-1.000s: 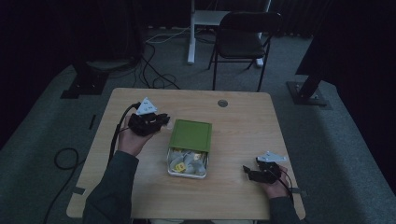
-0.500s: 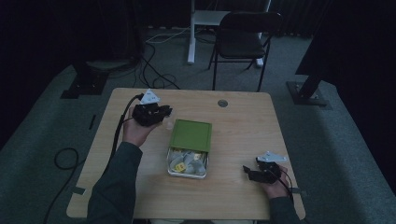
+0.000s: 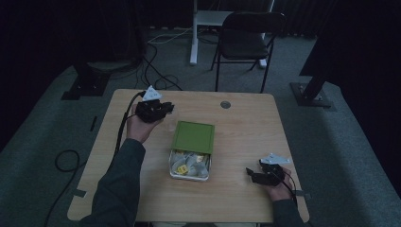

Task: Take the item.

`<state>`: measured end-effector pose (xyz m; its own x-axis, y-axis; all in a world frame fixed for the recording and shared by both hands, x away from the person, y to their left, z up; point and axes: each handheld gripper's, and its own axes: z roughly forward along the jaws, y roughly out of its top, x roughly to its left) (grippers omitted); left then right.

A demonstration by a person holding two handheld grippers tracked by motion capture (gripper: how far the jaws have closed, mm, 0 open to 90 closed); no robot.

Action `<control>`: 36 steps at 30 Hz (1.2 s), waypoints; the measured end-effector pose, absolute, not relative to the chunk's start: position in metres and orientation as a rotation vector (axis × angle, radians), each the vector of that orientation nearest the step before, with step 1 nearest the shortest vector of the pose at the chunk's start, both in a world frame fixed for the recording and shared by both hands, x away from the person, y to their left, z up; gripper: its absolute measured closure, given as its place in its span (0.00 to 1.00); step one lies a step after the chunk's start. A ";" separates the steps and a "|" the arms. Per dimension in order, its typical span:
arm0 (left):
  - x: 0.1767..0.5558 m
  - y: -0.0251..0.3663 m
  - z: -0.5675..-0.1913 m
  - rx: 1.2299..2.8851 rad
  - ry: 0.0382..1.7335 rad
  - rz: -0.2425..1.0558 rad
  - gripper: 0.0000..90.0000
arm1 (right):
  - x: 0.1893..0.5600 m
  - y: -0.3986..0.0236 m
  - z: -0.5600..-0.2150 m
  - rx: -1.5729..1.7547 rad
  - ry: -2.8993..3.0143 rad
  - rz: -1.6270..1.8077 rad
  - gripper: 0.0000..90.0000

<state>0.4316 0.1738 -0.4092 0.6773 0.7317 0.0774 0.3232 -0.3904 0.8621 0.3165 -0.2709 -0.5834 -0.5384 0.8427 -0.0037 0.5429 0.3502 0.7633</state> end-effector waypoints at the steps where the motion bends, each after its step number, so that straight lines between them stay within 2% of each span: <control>1: 0.433 0.174 -0.410 1.979 0.823 0.567 0.89 | 0.316 -0.271 -0.583 1.214 2.221 1.027 0.31; 15: 0.443 0.170 -0.414 1.939 0.846 0.610 0.89 | 0.316 -0.271 -0.583 1.214 2.221 1.027 0.31; 16: 0.446 0.166 -0.412 1.980 0.843 0.616 0.89 | 0.316 -0.271 -0.583 1.214 2.221 1.027 0.31; 23: 0.456 0.158 -0.402 1.959 0.843 0.615 0.89 | 0.316 -0.271 -0.583 1.214 2.221 1.027 0.31; 36: 0.473 0.152 -0.421 1.930 0.877 0.597 0.89 | 0.316 -0.271 -0.583 1.215 2.221 1.027 0.31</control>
<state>0.4734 0.1523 -0.4213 0.6308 0.7739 0.0558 0.3365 -0.3377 0.8791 0.3164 -0.2709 -0.5834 -0.5380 0.8429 -0.0032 0.5433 0.3497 0.7632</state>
